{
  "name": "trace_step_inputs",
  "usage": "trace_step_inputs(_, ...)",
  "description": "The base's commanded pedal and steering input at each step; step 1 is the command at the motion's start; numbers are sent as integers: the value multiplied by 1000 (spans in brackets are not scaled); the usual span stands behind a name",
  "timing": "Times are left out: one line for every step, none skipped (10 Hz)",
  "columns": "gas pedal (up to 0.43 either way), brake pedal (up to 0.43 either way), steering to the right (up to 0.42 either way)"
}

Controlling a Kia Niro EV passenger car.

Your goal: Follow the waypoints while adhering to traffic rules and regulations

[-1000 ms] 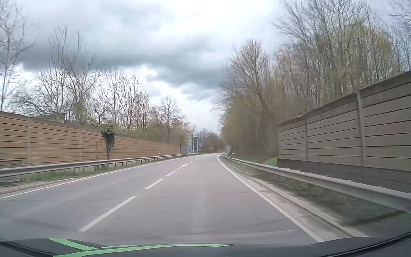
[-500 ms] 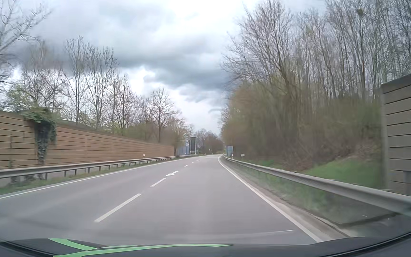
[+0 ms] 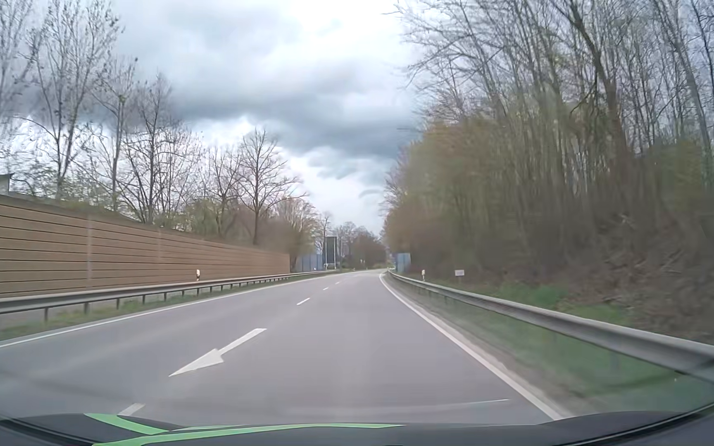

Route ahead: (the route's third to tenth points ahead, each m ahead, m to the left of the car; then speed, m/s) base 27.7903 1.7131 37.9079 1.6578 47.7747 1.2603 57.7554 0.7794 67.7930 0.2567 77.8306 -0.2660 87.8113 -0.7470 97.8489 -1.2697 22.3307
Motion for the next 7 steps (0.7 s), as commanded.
trace_step_inputs(220,0,3)
trace_step_inputs(220,0,3)
trace_step_inputs(220,0,3)
trace_step_inputs(220,0,3)
trace_step_inputs(220,0,3)
trace_step_inputs(220,0,3)
trace_step_inputs(220,0,3)
